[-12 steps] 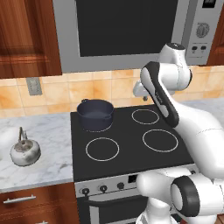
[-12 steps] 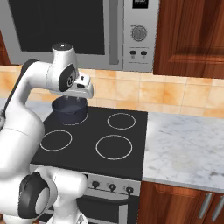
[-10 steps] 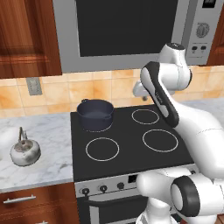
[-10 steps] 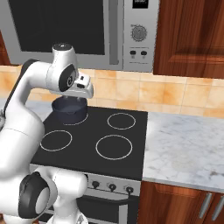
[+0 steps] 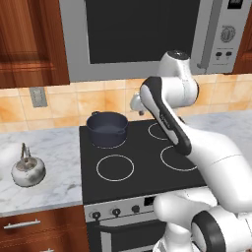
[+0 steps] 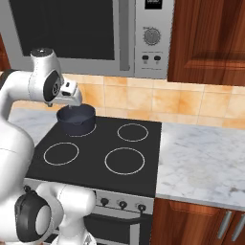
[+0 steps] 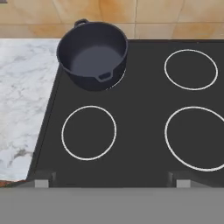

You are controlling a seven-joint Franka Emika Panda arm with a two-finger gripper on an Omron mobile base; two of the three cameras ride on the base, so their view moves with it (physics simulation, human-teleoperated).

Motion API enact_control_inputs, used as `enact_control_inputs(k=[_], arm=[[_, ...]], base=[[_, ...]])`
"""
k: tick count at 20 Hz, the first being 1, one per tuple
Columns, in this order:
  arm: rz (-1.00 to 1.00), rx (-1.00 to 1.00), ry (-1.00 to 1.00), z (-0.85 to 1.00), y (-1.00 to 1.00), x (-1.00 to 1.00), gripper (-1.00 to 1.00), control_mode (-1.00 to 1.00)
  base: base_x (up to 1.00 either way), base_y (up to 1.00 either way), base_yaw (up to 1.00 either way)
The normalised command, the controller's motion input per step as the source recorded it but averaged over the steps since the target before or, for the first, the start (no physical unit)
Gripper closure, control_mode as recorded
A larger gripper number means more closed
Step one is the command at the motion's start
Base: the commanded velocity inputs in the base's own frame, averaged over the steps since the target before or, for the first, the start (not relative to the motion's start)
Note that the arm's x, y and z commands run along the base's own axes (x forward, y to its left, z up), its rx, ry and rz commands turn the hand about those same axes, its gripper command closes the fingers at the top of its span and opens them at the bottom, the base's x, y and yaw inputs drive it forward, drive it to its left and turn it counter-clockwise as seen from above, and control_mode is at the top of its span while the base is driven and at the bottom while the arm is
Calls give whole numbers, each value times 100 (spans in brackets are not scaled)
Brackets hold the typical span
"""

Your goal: Pick the kettle from the counter and place it on a stove burner. Then turn the burner on.

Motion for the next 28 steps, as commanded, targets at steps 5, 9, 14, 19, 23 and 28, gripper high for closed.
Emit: enact_control_inputs(k=[5, 9, 14, 19, 23, 28], arm=[[1, 0, -14, 0, 98, -44, -100, -100], [6, 4, -10, 0, 100, -23, -100, -100], [9, 9, -4, 0, 96, -11, -100, -100], [10, 9, 0, 0, 99, 1, -100, -100], [10, 8, 0, 0, 100, 0, -100, -100], [11, 5, 0, -8, 94, 0, -100, -100]], base=[[0, 0, 0], [0, 0, 0], [0, 0, 0], [0, 0, 0], [0, 0, 0], [0, 0, 0]])
